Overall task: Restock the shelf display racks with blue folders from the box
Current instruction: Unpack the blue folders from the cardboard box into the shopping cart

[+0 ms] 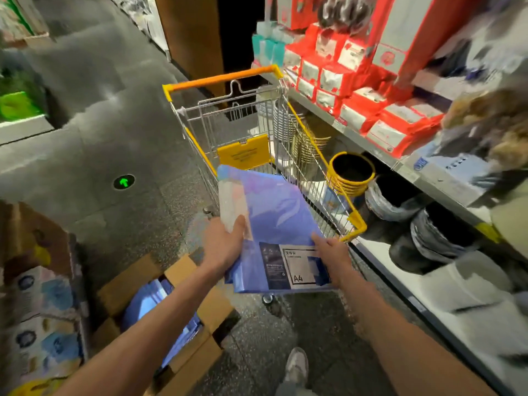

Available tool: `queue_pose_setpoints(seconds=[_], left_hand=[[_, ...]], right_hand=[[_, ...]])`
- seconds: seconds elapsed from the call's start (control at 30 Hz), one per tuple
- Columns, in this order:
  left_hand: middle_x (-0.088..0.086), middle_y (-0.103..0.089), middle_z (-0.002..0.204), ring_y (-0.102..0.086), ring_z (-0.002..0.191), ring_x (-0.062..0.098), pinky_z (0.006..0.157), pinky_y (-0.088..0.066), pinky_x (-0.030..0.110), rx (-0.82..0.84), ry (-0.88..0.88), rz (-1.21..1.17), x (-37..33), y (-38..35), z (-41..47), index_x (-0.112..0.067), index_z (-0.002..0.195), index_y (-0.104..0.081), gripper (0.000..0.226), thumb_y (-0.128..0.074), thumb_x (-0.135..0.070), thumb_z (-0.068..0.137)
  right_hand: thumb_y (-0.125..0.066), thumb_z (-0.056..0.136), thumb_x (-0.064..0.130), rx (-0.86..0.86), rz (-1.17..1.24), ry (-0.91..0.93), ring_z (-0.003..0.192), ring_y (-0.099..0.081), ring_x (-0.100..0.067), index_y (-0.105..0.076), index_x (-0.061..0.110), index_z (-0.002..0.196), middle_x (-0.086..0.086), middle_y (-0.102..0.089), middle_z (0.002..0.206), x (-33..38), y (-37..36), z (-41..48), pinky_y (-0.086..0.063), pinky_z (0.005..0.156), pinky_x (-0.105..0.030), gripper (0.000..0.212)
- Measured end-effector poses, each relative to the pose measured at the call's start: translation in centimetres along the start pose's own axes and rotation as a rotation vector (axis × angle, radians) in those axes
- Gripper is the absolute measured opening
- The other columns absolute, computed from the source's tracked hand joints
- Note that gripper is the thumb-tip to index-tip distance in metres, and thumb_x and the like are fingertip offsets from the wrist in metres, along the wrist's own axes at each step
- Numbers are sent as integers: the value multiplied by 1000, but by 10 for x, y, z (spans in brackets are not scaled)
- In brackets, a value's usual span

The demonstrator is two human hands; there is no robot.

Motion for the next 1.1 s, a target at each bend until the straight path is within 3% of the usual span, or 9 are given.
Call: queue_pose_setpoints(seconds=[0.1, 0.23, 0.33, 0.63, 0.8, 0.87, 0.93, 1.0, 1.1], left_hand=[[13, -71, 95, -69, 85, 32, 70, -54, 51, -24, 3, 32, -13, -40, 28, -6, 96, -63, 24, -55, -28, 101], [18, -62, 109, -62, 100, 33, 78, -48, 41, -145, 56, 109, -29, -78, 56, -4, 111, -50, 30, -61, -30, 100], [22, -61, 112, -62, 103, 36, 74, -43, 38, -164, 76, 139, -36, -95, 74, 5, 118, -46, 39, -61, -26, 100], [10, -58, 102, -59, 91, 30, 75, -47, 39, -213, 188, 137, -39, -133, 149, -1, 110, -41, 49, -56, -47, 99], [23, -61, 115, -61, 106, 41, 76, -43, 39, -204, 230, 119, -25, -165, 206, 7, 127, -37, 55, -55, -38, 101], [12, -58, 91, -59, 101, 36, 73, -38, 36, -190, 233, 114, -19, -178, 228, 10, 134, -33, 58, -53, -34, 103], [8, -56, 81, -60, 100, 35, 73, -31, 32, -159, 233, 128, -14, -189, 249, 15, 138, -28, 60, -50, -30, 105], [21, -62, 102, -62, 107, 42, 73, -32, 32, -129, 276, 162, -1, -199, 281, 13, 135, -30, 58, -50, -32, 105], [21, -65, 102, -64, 106, 41, 78, -42, 38, -62, 285, 183, 20, -215, 322, 15, 142, -25, 68, -48, -37, 105]], right_hand=[[-64, 96, 33, 31, -135, -26, 75, -52, -22, -58, -1, 78, -12, -55, 78, 10, 18, 49, -50, 69, -38, 39], [-65, 92, 31, -9, -193, 22, 73, -50, -21, -64, -2, 73, -27, -59, 75, 28, 36, 103, -42, 70, -35, 38], [-60, 92, 35, 49, -230, 20, 69, -50, -23, -64, 9, 73, -18, -61, 74, 40, 39, 131, -39, 67, -35, 32], [-57, 95, 32, 237, -294, 17, 73, -62, -28, -63, -10, 101, -14, -66, 84, 51, 30, 166, -43, 69, -34, 43], [-56, 99, 35, 230, -319, -23, 76, -69, -15, -69, 7, 106, -2, -73, 94, 58, 29, 188, -55, 74, -39, 32], [-57, 98, 38, 233, -309, -30, 86, -71, -15, -69, 19, 108, 3, -73, 99, 66, 26, 196, -57, 81, -38, 25], [-55, 100, 39, 221, -258, -61, 91, -70, -14, -67, 24, 109, 6, -72, 103, 71, 19, 203, -57, 78, -31, 21], [-54, 101, 37, 196, -223, -123, 90, -68, -15, -65, 23, 107, 1, -72, 105, 74, 4, 220, -53, 70, -24, 19], [-59, 99, 27, 173, -158, -222, 66, -61, -12, -64, 15, 95, -15, -70, 100, 72, -16, 240, -44, 49, -18, 14]])
Point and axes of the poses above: each hand's wrist, its own z-axis towards the middle knuckle, its own y-axis out of the back of the hand, x = y × z, the point moved 3 cm from there along z, towards the middle knuckle
